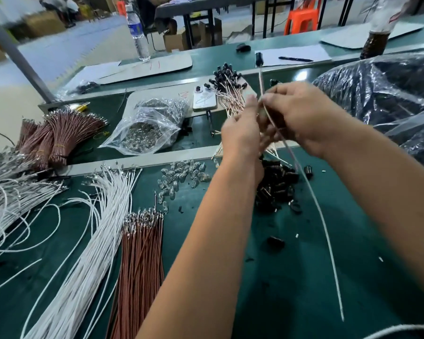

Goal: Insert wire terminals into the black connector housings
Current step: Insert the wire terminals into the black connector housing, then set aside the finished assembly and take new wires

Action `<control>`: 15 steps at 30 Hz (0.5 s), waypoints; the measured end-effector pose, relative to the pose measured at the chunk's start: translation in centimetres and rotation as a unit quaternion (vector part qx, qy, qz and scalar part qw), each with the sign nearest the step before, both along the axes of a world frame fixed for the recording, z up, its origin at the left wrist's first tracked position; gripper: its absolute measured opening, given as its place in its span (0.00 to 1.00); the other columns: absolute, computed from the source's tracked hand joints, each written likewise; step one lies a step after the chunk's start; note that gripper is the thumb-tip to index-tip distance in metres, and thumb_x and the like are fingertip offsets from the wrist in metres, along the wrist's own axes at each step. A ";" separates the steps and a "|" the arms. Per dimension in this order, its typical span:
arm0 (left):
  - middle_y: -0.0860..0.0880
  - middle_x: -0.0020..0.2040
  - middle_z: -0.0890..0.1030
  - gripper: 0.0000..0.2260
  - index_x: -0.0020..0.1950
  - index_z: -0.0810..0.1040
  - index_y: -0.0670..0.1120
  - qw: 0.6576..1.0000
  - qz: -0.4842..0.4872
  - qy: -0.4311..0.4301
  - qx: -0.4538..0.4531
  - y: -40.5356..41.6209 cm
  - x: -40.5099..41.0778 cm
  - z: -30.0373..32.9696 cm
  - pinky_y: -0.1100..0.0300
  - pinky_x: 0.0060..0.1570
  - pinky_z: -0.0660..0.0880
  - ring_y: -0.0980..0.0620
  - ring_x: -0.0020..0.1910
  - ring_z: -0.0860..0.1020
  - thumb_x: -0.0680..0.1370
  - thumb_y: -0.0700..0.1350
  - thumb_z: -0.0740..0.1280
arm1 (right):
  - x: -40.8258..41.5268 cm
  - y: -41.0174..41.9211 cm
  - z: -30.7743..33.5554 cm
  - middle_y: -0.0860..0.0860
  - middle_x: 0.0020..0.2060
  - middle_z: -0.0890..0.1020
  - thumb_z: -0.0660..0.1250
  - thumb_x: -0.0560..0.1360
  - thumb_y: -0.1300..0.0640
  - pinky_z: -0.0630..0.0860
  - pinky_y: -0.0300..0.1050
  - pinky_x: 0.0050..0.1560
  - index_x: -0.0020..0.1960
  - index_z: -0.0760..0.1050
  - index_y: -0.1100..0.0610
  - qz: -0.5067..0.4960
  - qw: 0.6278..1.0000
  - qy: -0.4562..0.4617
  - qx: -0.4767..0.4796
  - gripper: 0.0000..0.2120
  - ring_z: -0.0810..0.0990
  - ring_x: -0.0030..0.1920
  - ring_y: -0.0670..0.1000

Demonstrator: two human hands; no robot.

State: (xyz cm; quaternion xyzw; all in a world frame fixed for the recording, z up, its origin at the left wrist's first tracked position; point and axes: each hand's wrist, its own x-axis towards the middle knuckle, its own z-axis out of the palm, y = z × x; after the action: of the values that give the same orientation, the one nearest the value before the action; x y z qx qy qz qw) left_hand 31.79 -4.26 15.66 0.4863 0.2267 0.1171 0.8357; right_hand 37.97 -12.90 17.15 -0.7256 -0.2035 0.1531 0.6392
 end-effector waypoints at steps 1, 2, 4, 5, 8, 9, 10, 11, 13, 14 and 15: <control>0.44 0.39 0.82 0.17 0.55 0.77 0.41 0.999 -0.029 0.014 -0.007 -0.3 0.3 -0.3 0.57 0.36 0.77 0.47 0.34 0.79 0.83 0.56 0.64 | 1.7 0.7 0.6 0.50 0.25 0.80 0.59 0.86 0.63 0.73 0.38 0.23 0.44 0.75 0.60 -0.018 1.000 0.011 0.008 0.12 0.75 0.22 0.46; 0.43 0.41 0.83 0.18 0.54 0.77 0.43 0.998 -0.054 0.023 -0.015 -0.6 0.6 -0.7 0.57 0.38 0.77 0.45 0.35 0.80 0.84 0.58 0.62 | 3.5 1.4 1.1 0.50 0.25 0.80 0.59 0.86 0.63 0.74 0.38 0.24 0.45 0.75 0.61 -0.032 0.999 0.021 0.010 0.12 0.75 0.23 0.46; 0.43 0.42 0.84 0.20 0.58 0.76 0.41 0.995 -0.094 0.022 -0.018 -0.9 1.6 -1.1 0.58 0.36 0.78 0.45 0.34 0.82 0.85 0.58 0.59 | 6.9 3.1 2.1 0.51 0.26 0.82 0.59 0.86 0.63 0.77 0.39 0.27 0.46 0.74 0.61 -0.045 0.998 0.034 -0.007 0.11 0.78 0.25 0.47; 0.44 0.41 0.85 0.19 0.59 0.75 0.40 0.995 -0.103 0.014 -0.012 -1.1 2.1 -1.2 0.59 0.34 0.78 0.47 0.32 0.82 0.85 0.55 0.58 | 8.5 4.1 2.3 0.52 0.27 0.83 0.60 0.86 0.62 0.78 0.39 0.27 0.46 0.74 0.62 -0.051 0.998 0.032 -0.028 0.10 0.78 0.25 0.47; 0.45 0.35 0.83 0.09 0.51 0.74 0.38 0.996 -0.091 0.002 0.011 -1.6 3.9 -1.4 0.63 0.29 0.78 0.51 0.26 0.81 0.86 0.43 0.60 | 12.9 6.6 1.8 0.56 0.35 0.85 0.63 0.85 0.62 0.77 0.41 0.31 0.48 0.76 0.65 -0.076 0.989 -0.018 -0.127 0.09 0.79 0.27 0.47; 0.45 0.33 0.82 0.09 0.47 0.74 0.38 0.996 -0.084 0.008 0.028 -1.6 4.5 -1.4 0.63 0.28 0.78 0.51 0.25 0.80 0.85 0.40 0.60 | 14.2 7.4 1.4 0.57 0.37 0.86 0.64 0.84 0.63 0.75 0.42 0.32 0.49 0.77 0.67 -0.084 0.984 -0.035 -0.155 0.09 0.79 0.29 0.48; 0.45 0.31 0.81 0.10 0.45 0.73 0.38 0.996 -0.078 0.014 0.046 -1.4 5.2 -1.5 0.63 0.27 0.77 0.52 0.24 0.79 0.85 0.38 0.60 | 15.5 8.2 0.8 0.58 0.38 0.85 0.64 0.84 0.64 0.73 0.42 0.32 0.51 0.78 0.69 -0.089 0.980 -0.046 -0.174 0.08 0.77 0.30 0.49; 0.44 0.31 0.81 0.10 0.43 0.73 0.39 0.995 -0.075 0.021 0.064 -1.2 5.8 -1.6 0.63 0.26 0.77 0.51 0.23 0.79 0.84 0.37 0.61 | 16.6 8.8 0.2 0.58 0.37 0.85 0.65 0.83 0.65 0.72 0.43 0.31 0.52 0.78 0.71 -0.093 0.977 -0.049 -0.187 0.08 0.77 0.29 0.49; 0.40 0.35 0.82 0.10 0.42 0.74 0.38 0.986 -0.067 0.034 0.151 -0.5 7.1 -2.0 0.57 0.33 0.82 0.44 0.29 0.82 0.83 0.38 0.64 | 18.5 10.1 -1.0 0.60 0.37 0.85 0.66 0.82 0.66 0.75 0.45 0.32 0.54 0.78 0.73 -0.101 0.972 -0.050 -0.205 0.09 0.79 0.30 0.51; 0.40 0.37 0.84 0.10 0.41 0.77 0.38 0.965 -0.061 0.053 0.251 0.0 7.8 -2.4 0.53 0.39 0.83 0.42 0.34 0.83 0.81 0.41 0.67 | 19.4 10.6 -1.5 0.60 0.38 0.86 0.66 0.82 0.65 0.78 0.48 0.37 0.54 0.78 0.73 -0.103 0.971 -0.053 -0.208 0.09 0.81 0.33 0.53; 0.42 0.38 0.84 0.10 0.40 0.79 0.40 0.928 -0.047 0.078 0.362 0.5 8.4 -2.7 0.54 0.41 0.80 0.41 0.38 0.83 0.79 0.44 0.69 | 20.3 11.1 -1.9 0.61 0.40 0.86 0.67 0.83 0.65 0.81 0.51 0.42 0.53 0.79 0.72 -0.105 0.971 -0.059 -0.206 0.09 0.84 0.37 0.55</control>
State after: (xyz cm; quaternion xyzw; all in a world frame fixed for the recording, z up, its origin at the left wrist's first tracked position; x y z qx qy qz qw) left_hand 40.17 -3.71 13.00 0.7735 0.2098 0.1134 0.5872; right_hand 58.23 -1.76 15.30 -0.8669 -0.1275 0.0806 0.4751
